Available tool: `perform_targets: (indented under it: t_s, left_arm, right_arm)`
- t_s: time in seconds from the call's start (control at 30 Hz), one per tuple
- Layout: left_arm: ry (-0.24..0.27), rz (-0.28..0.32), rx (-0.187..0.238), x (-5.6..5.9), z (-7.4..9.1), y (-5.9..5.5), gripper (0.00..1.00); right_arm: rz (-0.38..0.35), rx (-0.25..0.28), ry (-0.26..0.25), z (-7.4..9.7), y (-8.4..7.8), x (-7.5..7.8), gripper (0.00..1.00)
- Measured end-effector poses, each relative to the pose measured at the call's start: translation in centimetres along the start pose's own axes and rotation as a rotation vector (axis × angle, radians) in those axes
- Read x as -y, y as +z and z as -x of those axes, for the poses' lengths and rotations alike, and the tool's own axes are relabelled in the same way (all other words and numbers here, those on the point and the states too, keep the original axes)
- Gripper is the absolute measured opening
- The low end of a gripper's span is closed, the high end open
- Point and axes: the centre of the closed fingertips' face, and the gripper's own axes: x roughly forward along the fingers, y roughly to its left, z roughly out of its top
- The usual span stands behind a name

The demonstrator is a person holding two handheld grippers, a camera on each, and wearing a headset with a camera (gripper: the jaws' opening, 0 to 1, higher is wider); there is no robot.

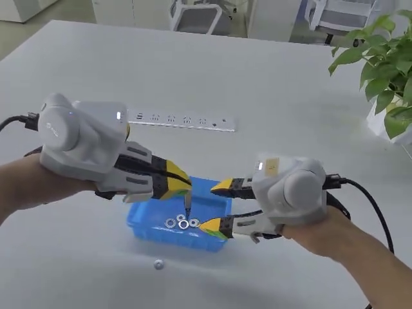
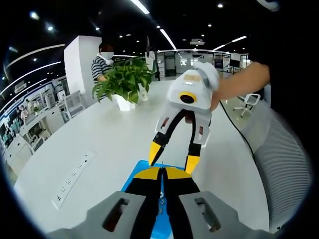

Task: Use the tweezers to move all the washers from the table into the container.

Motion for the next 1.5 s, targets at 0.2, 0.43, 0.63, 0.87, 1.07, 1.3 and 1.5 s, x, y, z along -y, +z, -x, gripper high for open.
perform_targets:
  t_s: [0.2, 0.43, 0.63, 0.87, 1.07, 1.3, 1.5]
  left_arm:
    - [0.002, -0.006, -0.006, 0.3, 0.8, 0.1, 0.05]
    - [0.002, -0.01, -0.012, 1.0, 1.7, 0.1, 0.05]
    - [0.011, -0.005, -0.006, 1.5, 2.6, 0.1, 0.05]
    - [0.008, 0.001, -0.005, 2.4, 3.5, 0.0, 0.05]
    - [0.013, -0.001, -0.002, 2.7, 3.8, 0.0, 0.05]
    - [0.003, 0.002, -0.004, 3.6, 4.1, -0.3, 0.05]
    - [-0.002, 0.002, -0.003, 4.3, 4.3, -0.8, 0.05]
  right_arm:
    - [-0.047, -0.02, -0.036, 1.2, -0.7, -0.2, 0.57]
    - [-0.078, -0.026, -0.065, 2.3, -1.1, -0.6, 0.63]
    - [-0.119, -0.026, -0.085, 2.9, -1.4, -1.2, 0.7]
    - [-0.157, -0.018, -0.099, 3.3, -1.7, -2.0, 0.76]
    - [-0.178, -0.012, -0.11, 3.5, -1.8, -2.2, 0.79]
    - [-0.185, -0.002, -0.117, 3.9, -1.9, -2.5, 0.82]
    - [-0.201, -0.001, -0.121, 4.1, -2.1, -2.8, 0.84]
